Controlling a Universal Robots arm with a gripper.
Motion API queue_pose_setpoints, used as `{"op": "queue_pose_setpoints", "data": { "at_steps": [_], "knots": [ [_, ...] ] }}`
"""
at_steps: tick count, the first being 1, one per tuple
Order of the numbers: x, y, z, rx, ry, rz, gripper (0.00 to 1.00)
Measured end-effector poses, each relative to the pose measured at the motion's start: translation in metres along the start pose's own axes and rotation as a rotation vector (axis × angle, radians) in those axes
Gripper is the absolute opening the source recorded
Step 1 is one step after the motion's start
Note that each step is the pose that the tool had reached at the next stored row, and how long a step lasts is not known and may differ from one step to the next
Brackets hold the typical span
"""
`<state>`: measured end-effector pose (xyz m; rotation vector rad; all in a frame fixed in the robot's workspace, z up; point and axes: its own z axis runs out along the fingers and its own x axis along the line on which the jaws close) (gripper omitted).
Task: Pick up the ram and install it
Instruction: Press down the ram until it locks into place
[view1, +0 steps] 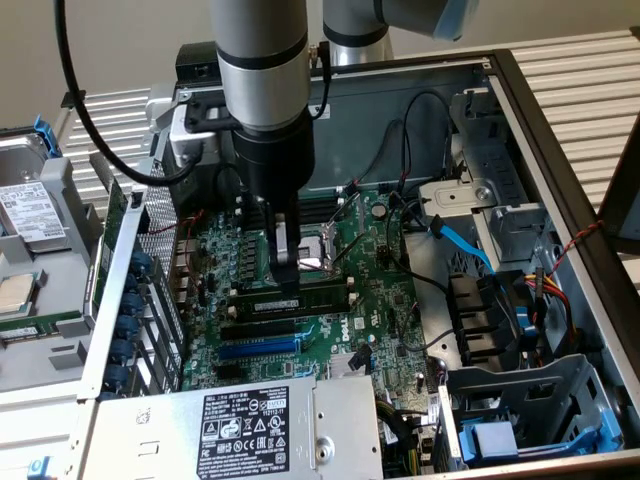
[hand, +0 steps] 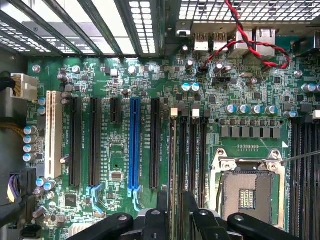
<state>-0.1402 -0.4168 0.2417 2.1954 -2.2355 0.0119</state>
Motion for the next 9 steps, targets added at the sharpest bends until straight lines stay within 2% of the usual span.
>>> {"op": "queue_pose_setpoints", "data": {
  "at_steps": [7,9],
  "knots": [
    [-0.0017,-0.0005,-0.0005,0.0,-0.0019,0.0,0.27],
    [-0.0019,-0.0006,-0.0004,0.0002,-0.0035,0.0,0.18]
  ]
}}
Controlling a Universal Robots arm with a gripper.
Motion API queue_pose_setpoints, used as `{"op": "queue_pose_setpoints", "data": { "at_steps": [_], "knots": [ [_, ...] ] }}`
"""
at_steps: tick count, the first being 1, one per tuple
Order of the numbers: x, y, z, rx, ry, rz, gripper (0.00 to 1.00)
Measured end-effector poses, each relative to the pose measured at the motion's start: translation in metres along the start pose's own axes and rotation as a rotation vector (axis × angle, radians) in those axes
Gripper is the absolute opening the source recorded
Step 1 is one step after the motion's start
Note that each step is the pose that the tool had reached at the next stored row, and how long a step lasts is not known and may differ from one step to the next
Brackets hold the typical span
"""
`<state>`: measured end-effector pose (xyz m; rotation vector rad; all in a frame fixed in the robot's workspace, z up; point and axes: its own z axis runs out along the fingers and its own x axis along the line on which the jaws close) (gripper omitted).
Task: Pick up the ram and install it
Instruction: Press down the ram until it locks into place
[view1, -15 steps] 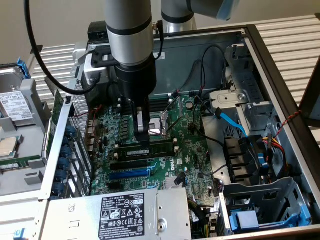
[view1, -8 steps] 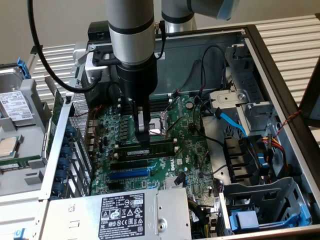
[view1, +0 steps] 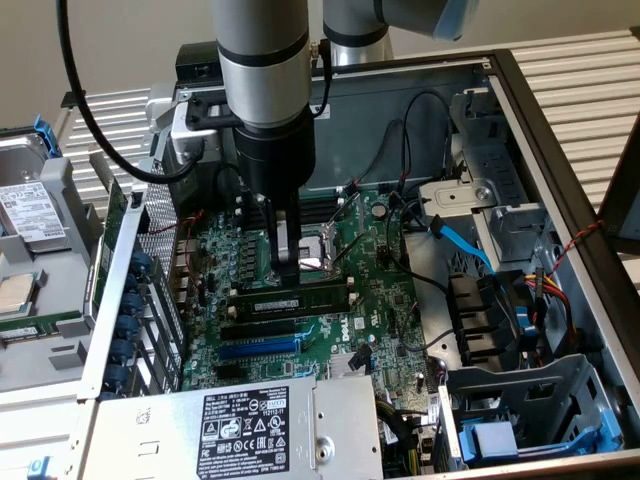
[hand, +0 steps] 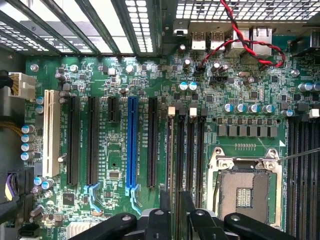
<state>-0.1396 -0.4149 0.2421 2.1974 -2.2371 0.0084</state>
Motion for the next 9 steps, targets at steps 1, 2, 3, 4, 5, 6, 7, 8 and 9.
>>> {"op": "queue_pose_setpoints", "data": {
  "at_steps": [1,2,3,4,5,6,7,8,9],
  "knots": [
    [0.0,-0.0001,-0.0001,-0.0001,-0.0002,0.0,0.12],
    [0.0,-0.0005,-0.0001,-0.0002,-0.0009,0.0,0.12],
    [0.0,-0.001,-0.0001,-0.0003,-0.0013,0.0,0.11],
    [0.0,-0.0016,-0.0002,-0.0005,-0.0014,0.0,0.11],
    [-0.0001,-0.0024,-0.0001,-0.0006,-0.0016,0.0,0.11],
    [-0.0001,-0.0032,-0.0001,-0.0008,-0.0016,0.0,0.11],
    [-0.0001,-0.0037,0.0,-0.001,-0.0017,0.0,0.11],
    [-0.0001,-0.0039,0.0,-0.0012,-0.0016,0.0,0.11],
    [-0.0001,-0.0039,0.0,-0.0014,-0.0014,0.0,0.11]
  ]
}}
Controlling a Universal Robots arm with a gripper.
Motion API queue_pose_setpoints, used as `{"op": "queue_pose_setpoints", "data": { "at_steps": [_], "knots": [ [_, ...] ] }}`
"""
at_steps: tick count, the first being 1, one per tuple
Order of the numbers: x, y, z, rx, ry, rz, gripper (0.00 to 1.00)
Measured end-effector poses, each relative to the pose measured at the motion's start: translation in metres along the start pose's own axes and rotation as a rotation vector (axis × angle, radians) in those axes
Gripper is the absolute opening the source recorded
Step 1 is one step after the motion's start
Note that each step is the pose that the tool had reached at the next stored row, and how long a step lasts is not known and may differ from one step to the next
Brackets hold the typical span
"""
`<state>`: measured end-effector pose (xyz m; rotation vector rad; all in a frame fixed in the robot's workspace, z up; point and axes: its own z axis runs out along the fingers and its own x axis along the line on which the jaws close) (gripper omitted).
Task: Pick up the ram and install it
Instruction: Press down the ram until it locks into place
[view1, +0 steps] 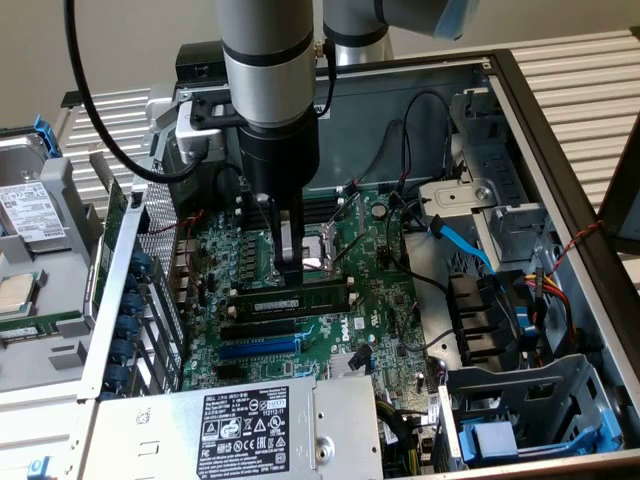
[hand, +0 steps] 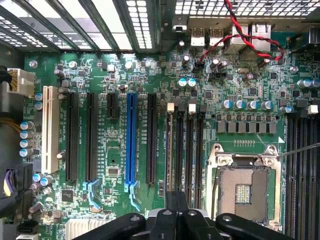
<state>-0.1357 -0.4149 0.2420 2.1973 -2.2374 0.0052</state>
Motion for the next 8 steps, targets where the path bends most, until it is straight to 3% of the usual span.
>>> {"op": "queue_pose_setpoints", "data": {
  "at_steps": [8],
  "knots": [
    [-0.0001,-0.0001,0.0038,-0.0008,-0.0001,0.0,0.11]
  ]
}}
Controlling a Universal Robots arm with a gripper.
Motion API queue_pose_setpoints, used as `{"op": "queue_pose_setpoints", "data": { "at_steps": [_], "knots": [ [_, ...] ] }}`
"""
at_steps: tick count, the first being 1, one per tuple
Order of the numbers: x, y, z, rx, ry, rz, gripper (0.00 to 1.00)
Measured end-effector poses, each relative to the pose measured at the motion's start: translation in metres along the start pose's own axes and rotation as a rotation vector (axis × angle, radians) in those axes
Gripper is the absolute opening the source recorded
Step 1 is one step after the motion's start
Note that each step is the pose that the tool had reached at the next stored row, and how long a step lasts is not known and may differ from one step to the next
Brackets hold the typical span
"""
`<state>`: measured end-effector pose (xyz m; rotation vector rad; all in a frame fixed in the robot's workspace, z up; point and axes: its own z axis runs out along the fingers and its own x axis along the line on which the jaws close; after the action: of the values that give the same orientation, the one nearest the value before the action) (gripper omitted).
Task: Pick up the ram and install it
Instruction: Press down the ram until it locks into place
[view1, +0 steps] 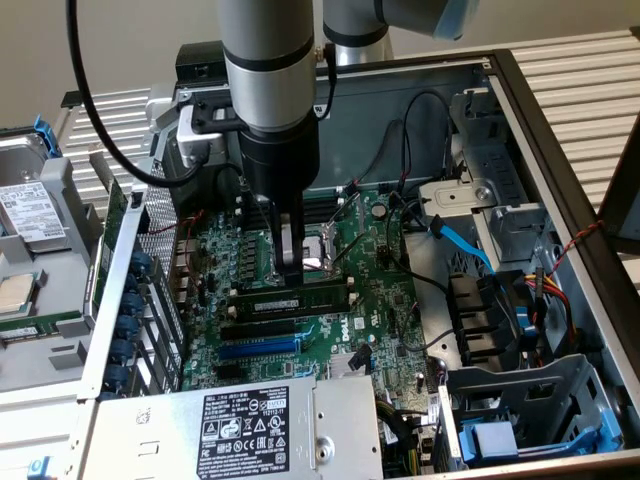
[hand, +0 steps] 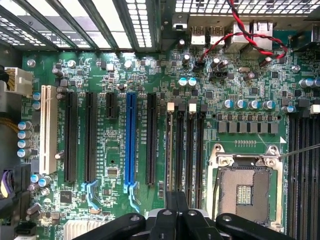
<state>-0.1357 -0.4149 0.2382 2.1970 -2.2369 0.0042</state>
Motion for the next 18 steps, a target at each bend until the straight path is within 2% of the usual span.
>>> {"op": "queue_pose_setpoints", "data": {
  "at_steps": [6,18],
  "knots": [
    [0.0,0.0001,0.0014,-0.0039,0.0004,0.0,0.11],
    [0.0006,0.0001,0.0037,-0.004,0.0007,0.0,0.11]
  ]
}}
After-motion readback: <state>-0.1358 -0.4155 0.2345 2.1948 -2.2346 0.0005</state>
